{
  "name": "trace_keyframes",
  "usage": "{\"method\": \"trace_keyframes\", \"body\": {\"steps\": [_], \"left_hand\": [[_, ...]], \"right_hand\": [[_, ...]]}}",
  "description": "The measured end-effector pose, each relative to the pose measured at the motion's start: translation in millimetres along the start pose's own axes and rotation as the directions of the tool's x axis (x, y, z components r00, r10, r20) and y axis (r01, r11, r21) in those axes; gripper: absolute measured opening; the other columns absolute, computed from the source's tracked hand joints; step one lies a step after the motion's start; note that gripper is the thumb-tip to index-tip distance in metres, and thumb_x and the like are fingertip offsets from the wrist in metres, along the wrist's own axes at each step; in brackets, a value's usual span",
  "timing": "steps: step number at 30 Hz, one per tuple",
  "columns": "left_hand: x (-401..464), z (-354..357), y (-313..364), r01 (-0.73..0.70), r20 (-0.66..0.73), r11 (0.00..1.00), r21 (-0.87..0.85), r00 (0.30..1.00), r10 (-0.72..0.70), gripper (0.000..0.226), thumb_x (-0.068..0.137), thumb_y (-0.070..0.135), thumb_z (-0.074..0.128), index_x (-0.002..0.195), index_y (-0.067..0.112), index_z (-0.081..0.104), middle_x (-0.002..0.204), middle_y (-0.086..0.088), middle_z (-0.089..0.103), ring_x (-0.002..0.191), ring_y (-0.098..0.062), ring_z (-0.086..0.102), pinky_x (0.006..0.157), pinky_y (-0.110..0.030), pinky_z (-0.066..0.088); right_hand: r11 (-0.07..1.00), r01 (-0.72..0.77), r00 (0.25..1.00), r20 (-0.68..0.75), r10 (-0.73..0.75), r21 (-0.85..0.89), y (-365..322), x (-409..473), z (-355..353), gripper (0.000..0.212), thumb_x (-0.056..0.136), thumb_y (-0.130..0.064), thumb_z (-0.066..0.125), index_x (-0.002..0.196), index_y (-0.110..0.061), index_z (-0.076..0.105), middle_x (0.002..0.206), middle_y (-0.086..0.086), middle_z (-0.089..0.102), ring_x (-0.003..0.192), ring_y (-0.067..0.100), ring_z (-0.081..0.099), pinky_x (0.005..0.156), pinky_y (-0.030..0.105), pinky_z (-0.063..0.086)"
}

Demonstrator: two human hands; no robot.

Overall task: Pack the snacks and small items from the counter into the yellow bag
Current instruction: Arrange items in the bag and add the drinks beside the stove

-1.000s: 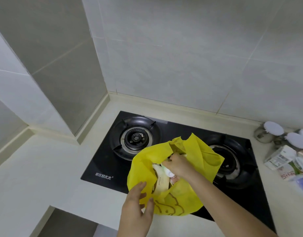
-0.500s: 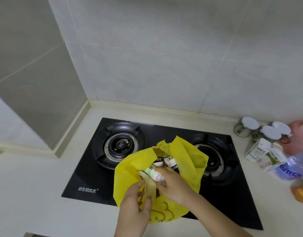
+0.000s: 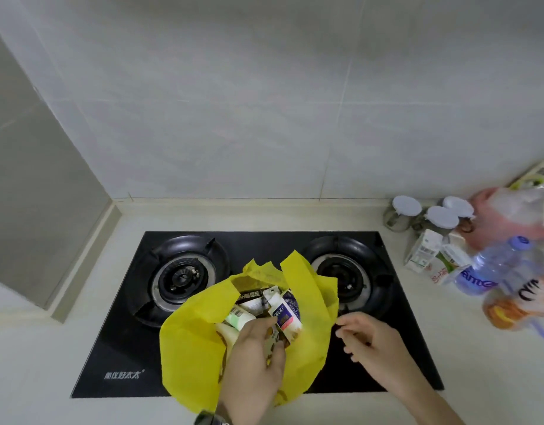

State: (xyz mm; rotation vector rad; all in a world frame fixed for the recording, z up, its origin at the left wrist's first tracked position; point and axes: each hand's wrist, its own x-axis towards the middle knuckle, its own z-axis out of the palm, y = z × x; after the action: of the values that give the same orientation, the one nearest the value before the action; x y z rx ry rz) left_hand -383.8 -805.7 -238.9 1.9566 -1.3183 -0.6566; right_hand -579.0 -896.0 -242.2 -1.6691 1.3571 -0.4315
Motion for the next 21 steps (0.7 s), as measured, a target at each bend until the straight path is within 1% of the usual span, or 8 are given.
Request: {"method": "trace_keyframes", "body": {"steps": [3, 5, 7, 9, 11, 14, 17, 21], "left_hand": [[11.3, 7.7, 16.4, -0.066, 0.005, 0.996, 0.066, 0.998, 0.066, 0.040, 0.089, 0.022, 0.054, 0.129, 0.024, 0.049, 0.116, 0.012, 0.046, 0.100, -0.002, 0.049, 0.084, -0.005, 0.033], [16.7, 13.8, 30.5, -0.103, -0.023, 0.991, 0.089, 0.994, 0.105, 0.040, 0.088, 0.022, 0.055, 0.128, 0.026, 0.050, 0.113, 0.015, 0.044, 0.098, 0.000, 0.047, 0.085, -0.006, 0.032], [20.7, 22.5, 44.2, -0.155, -0.068, 0.983, 0.099, 0.985, 0.162, 0.042, 0.086, 0.019, 0.058, 0.127, 0.028, 0.051, 0.112, 0.012, 0.050, 0.100, -0.005, 0.052, 0.088, -0.014, 0.041], [25.1, 35.6, 59.3, -0.200, -0.080, 0.975, 0.092, 0.975, 0.208, 0.043, 0.084, 0.018, 0.060, 0.125, 0.029, 0.053, 0.110, 0.011, 0.054, 0.098, -0.007, 0.056, 0.084, -0.021, 0.047], [29.5, 53.0, 74.1, -0.231, -0.047, 0.969, 0.089, 0.971, 0.236, 0.042, 0.083, 0.020, 0.060, 0.123, 0.031, 0.053, 0.111, 0.012, 0.055, 0.095, -0.005, 0.057, 0.080, -0.018, 0.046], [36.6, 87.1, 94.4, -0.241, 0.038, 0.965, 0.104, 0.970, 0.238, 0.045, 0.084, 0.024, 0.059, 0.127, 0.031, 0.050, 0.117, 0.011, 0.053, 0.105, -0.007, 0.056, 0.089, -0.017, 0.044], [42.8, 120.6, 111.2, -0.208, 0.118, 0.970, 0.124, 0.974, 0.194, 0.050, 0.082, 0.026, 0.060, 0.130, 0.026, 0.047, 0.120, 0.007, 0.054, 0.110, -0.010, 0.054, 0.094, -0.018, 0.042], [50.9, 157.8, 128.3, -0.177, 0.209, 0.971, 0.160, 0.968, 0.142, 0.055, 0.081, 0.030, 0.061, 0.132, 0.025, 0.044, 0.126, 0.006, 0.051, 0.112, -0.011, 0.053, 0.096, -0.023, 0.044]], "right_hand": [[0.991, 0.003, 0.999, -0.053, -0.009, -0.130, 18.2, 0.6, -35.0, 0.019, 0.085, -0.016, 0.065, 0.089, -0.035, 0.066, 0.080, -0.016, 0.072, 0.075, -0.004, 0.063, 0.072, 0.010, 0.049], [0.975, -0.021, 0.997, -0.071, 0.006, -0.219, 32.7, 2.8, -59.2, 0.024, 0.085, -0.016, 0.065, 0.087, -0.040, 0.063, 0.081, -0.017, 0.070, 0.077, -0.006, 0.061, 0.069, 0.006, 0.045], [0.959, -0.049, 0.994, -0.103, 0.021, -0.277, 48.6, 5.6, -81.7, 0.030, 0.083, -0.014, 0.065, 0.084, -0.043, 0.059, 0.082, -0.017, 0.069, 0.077, -0.007, 0.061, 0.069, 0.008, 0.046], [0.947, -0.081, 0.989, -0.143, 0.038, -0.309, 63.8, 7.8, -103.4, 0.030, 0.081, -0.013, 0.065, 0.085, -0.043, 0.058, 0.083, -0.017, 0.069, 0.077, -0.006, 0.060, 0.071, 0.015, 0.049], [0.937, -0.108, 0.984, -0.173, 0.053, -0.331, 78.3, 9.8, -123.1, 0.030, 0.080, -0.014, 0.065, 0.087, -0.042, 0.057, 0.087, -0.016, 0.069, 0.075, -0.002, 0.061, 0.074, 0.023, 0.051], [0.936, -0.131, 0.980, -0.185, 0.072, -0.328, 101.4, 12.1, -149.0, 0.034, 0.080, -0.015, 0.065, 0.086, -0.046, 0.053, 0.091, -0.016, 0.067, 0.067, 0.006, 0.062, 0.077, 0.028, 0.052], [0.949, -0.128, 0.980, -0.183, 0.076, -0.290, 122.6, 14.6, -168.1, 0.034, 0.079, -0.014, 0.066, 0.090, -0.044, 0.054, 0.095, -0.014, 0.066, 0.072, 0.010, 0.063, 0.077, 0.029, 0.053], [0.961, -0.118, 0.983, -0.167, 0.077, -0.252, 147.7, 22.1, -188.8, 0.035, 0.079, -0.015, 0.067, 0.105, -0.037, 0.056, 0.107, -0.009, 0.063, 0.079, 0.005, 0.059, 0.073, 0.024, 0.048]]}}
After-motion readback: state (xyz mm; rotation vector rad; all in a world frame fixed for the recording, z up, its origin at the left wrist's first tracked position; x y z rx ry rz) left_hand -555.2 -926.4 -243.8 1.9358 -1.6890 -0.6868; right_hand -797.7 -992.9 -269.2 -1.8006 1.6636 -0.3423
